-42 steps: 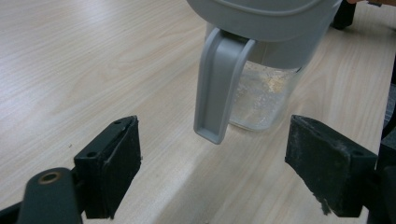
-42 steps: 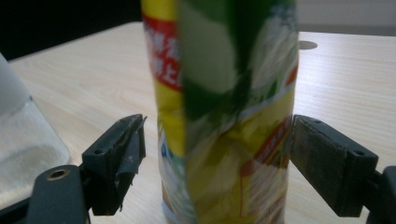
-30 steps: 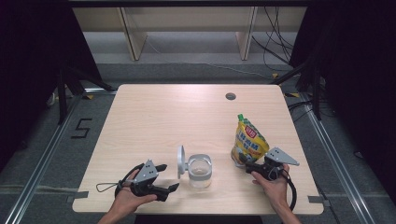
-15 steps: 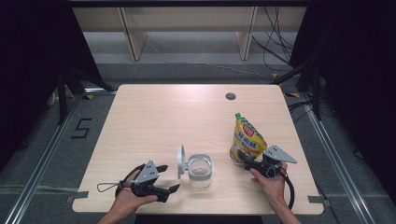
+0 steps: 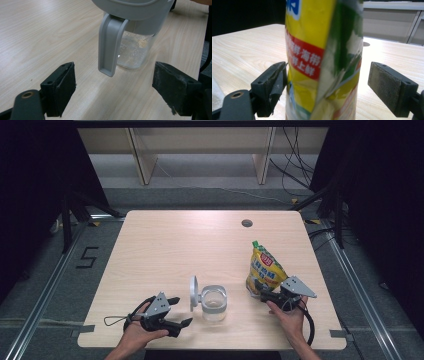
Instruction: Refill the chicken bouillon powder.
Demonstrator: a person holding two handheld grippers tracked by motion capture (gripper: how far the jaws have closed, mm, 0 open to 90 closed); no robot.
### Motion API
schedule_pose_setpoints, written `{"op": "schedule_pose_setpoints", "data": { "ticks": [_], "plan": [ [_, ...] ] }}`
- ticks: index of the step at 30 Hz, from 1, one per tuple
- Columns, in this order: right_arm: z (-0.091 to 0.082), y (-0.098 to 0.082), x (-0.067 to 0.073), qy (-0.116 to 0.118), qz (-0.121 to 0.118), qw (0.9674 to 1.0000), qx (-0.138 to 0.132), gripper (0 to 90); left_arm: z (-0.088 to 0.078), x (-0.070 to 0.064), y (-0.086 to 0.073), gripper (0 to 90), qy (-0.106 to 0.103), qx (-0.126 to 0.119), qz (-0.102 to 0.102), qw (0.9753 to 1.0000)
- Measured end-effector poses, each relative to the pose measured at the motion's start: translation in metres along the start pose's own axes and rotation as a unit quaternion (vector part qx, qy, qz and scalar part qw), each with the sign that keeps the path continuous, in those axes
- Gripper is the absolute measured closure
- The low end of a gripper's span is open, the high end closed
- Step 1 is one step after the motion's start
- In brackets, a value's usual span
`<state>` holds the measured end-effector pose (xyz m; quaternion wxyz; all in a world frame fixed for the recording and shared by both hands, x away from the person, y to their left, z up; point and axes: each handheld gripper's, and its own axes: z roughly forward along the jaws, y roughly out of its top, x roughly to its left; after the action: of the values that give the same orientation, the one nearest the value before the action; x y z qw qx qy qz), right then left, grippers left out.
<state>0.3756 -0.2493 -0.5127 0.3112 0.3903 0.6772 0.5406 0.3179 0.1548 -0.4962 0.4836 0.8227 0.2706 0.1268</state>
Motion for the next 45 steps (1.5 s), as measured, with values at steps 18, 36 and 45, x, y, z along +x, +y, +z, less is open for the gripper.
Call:
{"op": "schedule_pose_setpoints", "data": {
  "ticks": [18, 36, 45],
  "plan": [
    [0.0, -0.003, 0.004, -0.009, -0.009, 0.9997, 0.021, 21.3, 0.002, -0.001, 0.0, 18.2, -0.008, 0.008, -0.002, 0.9999],
    [0.004, -0.002, -0.001, 0.001, -0.006, 0.9995, 0.029, 17.5, 0.004, -0.001, -0.001, 18.2, -0.01, 0.017, 0.007, 0.9998],
    [0.013, -0.001, -0.006, 0.031, -0.005, 0.9995, 0.0, 26.3, 0.005, -0.003, -0.001, 18.2, -0.014, 0.015, 0.007, 0.9998]
  ]
}}
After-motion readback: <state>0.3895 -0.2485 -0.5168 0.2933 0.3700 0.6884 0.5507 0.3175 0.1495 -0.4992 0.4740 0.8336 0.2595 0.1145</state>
